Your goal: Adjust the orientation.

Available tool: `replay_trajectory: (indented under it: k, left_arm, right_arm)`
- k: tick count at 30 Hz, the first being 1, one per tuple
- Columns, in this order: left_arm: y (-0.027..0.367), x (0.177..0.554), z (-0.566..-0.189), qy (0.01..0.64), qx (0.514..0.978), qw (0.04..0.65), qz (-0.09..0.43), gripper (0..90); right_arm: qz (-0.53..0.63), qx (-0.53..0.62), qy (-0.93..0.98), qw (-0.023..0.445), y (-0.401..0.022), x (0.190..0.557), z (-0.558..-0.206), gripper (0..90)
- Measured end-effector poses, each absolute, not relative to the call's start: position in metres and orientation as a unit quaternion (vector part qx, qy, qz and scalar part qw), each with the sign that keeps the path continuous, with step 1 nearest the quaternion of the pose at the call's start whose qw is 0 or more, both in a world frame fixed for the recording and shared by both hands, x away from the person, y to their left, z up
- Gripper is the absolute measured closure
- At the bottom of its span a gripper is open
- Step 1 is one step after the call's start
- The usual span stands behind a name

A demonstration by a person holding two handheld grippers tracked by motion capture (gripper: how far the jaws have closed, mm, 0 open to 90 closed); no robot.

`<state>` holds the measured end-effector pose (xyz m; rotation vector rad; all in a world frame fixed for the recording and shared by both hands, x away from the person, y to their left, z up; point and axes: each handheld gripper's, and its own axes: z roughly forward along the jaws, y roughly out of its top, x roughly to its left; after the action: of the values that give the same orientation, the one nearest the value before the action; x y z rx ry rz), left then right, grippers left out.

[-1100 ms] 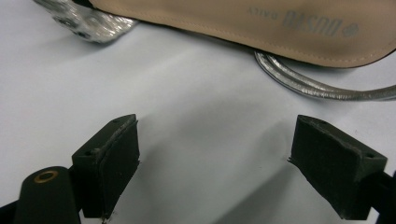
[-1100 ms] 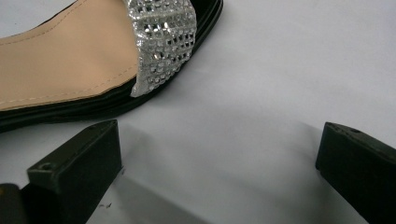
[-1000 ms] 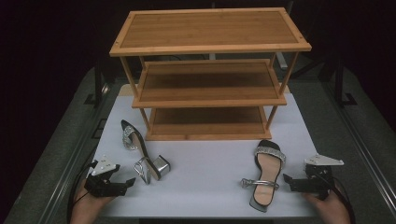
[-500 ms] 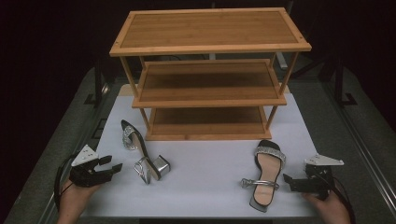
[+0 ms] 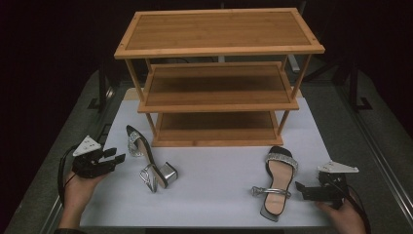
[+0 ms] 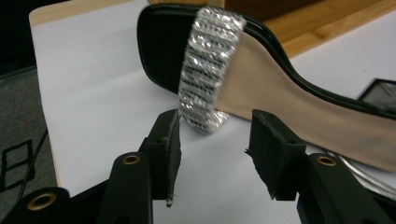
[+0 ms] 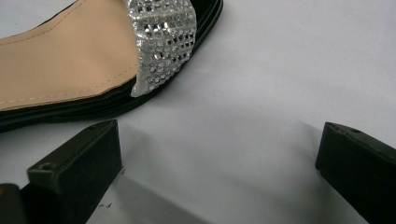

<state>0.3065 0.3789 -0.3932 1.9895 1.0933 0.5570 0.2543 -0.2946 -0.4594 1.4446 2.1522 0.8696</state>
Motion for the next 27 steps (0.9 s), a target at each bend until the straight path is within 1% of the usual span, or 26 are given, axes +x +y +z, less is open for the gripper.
replay_trajectory:
  k: [9, 21, 23, 24, 26, 27]
  left_arm:
    - [0.368, 0.337, -0.397, 0.417, 0.784, 0.401, 0.224, 53.1]
    - [0.364, 0.351, -0.408, 0.403, 0.787, 0.412, 0.219, 52.9]
    - [0.364, 0.352, -0.409, 0.399, 0.787, 0.417, 0.219, 54.1]
    - [0.363, 0.352, -0.409, 0.394, 0.789, 0.417, 0.219, 58.0]
    - [0.362, 0.351, -0.409, 0.391, 0.791, 0.416, 0.221, 59.1]
    - [0.362, 0.351, -0.409, 0.389, 0.792, 0.415, 0.221, 61.6]
  right_arm:
    - [0.312, 0.517, 0.771, 0.202, -0.295, 0.254, -0.459, 0.0]
    - [0.311, 0.518, 0.771, 0.202, -0.295, 0.254, -0.459, 0.0]
    - [0.311, 0.517, 0.771, 0.203, -0.295, 0.254, -0.459, 0.0]
    - [0.311, 0.517, 0.771, 0.203, -0.295, 0.254, -0.459, 0.0]
    - [0.311, 0.517, 0.771, 0.203, -0.295, 0.254, -0.459, 0.0]
    - [0.311, 0.517, 0.771, 0.202, -0.295, 0.254, -0.459, 0.0]
